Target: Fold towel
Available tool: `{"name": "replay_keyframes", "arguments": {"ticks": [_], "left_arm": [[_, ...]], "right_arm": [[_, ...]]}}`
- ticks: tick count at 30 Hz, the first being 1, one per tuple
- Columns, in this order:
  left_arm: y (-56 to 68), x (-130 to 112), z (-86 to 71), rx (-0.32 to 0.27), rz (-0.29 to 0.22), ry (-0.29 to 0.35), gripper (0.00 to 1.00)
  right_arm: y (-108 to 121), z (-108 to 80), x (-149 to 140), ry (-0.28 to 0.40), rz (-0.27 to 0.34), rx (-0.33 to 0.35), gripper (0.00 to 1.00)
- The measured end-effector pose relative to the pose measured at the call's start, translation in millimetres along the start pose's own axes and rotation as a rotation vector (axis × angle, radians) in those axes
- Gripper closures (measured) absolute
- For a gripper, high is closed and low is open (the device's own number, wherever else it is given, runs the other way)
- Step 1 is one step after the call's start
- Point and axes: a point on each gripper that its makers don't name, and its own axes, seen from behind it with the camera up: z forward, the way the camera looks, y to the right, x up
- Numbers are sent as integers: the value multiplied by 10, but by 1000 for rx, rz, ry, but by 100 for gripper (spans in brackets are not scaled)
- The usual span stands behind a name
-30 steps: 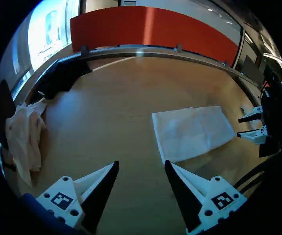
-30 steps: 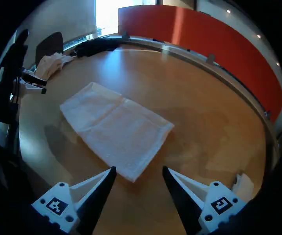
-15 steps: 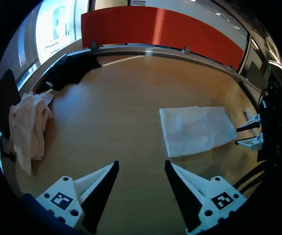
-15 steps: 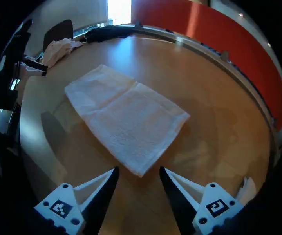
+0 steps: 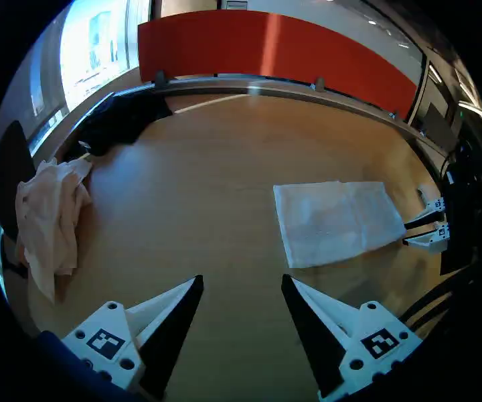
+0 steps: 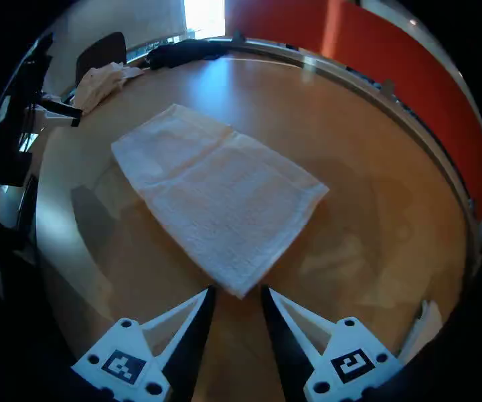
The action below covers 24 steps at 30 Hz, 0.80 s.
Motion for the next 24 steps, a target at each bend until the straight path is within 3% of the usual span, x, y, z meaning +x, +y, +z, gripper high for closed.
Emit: {"name": "replay_keyframes", "arguments": {"ticks": [2, 4, 8, 12, 24], "left_arm": [[6, 1, 1, -1, -4, 0, 14], [13, 3, 0, -3, -8, 0, 14], [19, 3, 3, -5, -12, 0, 14], [17, 7, 13, -4, -5, -2, 13], [25, 64, 16, -7, -5, 7, 14]], "right_arm": [[-16, 3, 3, -1, 1, 8, 51], [-18, 13, 0, -4, 6, 12, 63], [-5, 14, 15, 0, 21, 12, 73], [13, 6, 21, 6, 27, 5, 91], [72, -203, 212, 72, 46, -41, 93]]}}
